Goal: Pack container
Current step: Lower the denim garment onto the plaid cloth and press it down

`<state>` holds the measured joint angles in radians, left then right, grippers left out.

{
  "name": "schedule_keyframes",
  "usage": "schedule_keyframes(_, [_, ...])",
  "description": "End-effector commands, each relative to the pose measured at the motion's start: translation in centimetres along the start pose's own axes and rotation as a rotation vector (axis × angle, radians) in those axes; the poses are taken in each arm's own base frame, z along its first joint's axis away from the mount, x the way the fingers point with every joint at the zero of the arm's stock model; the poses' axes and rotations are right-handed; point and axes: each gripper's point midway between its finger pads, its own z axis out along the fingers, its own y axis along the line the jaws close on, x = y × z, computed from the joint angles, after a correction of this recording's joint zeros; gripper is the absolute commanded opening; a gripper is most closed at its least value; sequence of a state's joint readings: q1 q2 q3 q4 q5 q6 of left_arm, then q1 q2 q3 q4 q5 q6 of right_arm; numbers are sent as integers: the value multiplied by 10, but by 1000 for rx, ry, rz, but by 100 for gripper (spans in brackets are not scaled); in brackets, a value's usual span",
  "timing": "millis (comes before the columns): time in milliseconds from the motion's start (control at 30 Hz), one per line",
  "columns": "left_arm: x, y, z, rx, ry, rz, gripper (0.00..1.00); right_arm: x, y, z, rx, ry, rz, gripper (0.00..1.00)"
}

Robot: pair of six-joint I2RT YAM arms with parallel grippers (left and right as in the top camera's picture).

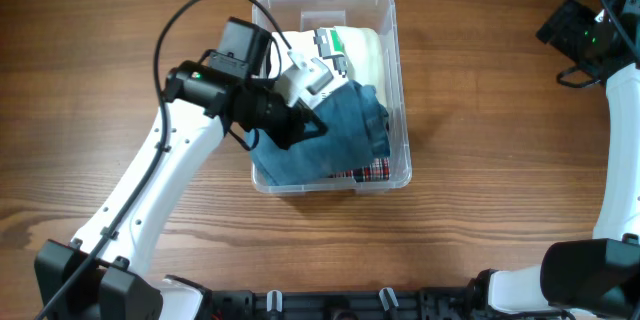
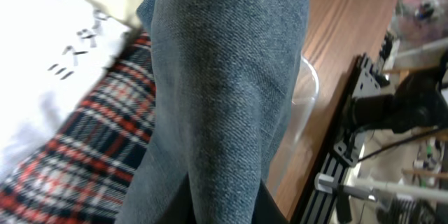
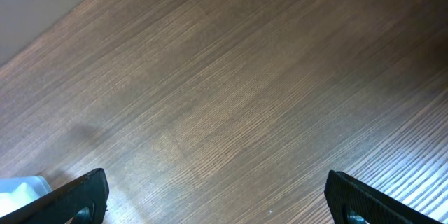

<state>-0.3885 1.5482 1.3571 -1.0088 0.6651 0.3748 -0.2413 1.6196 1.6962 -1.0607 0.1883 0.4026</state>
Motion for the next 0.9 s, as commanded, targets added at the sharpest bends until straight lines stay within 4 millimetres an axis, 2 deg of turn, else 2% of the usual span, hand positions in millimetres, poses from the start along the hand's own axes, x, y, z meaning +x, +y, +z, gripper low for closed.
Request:
schedule_keyframes(0, [-10,-33,3,86,-11,102,9,0,-5,5,27,2,-6,100])
schedule_keyframes(300, [3,-38,11,52,61,116,4,0,-5,5,27,2,-6,100])
schedule_keyframes(367, [5,-38,11,56,71,122,6,0,-5,5,27,3,-6,100])
schedule_keyframes(500, [7,-39,11,57,76,129,15,0,-5,5,27,3,-6,100])
schedule_keyframes(533, [6,-38,11,55,74,131,23,0,-5,5,27,3,-6,100])
schedule_keyframes(600, [5,-38,11,52,71,134,29,0,-5,5,27,2,-6,100])
schedule_keyframes(633, [5,-37,11,51,69,135,37,0,-5,5,27,2,-6,100])
schedule_keyframes(700, [3,-37,11,50,63,139,61,0,-5,5,27,2,-6,100])
schedule_keyframes(767, [0,-36,11,46,51,144,99,0,-5,5,27,2,-6,100])
schedule_keyframes(867, [-8,-35,12,38,22,163,100,0,-5,5,27,3,-6,100])
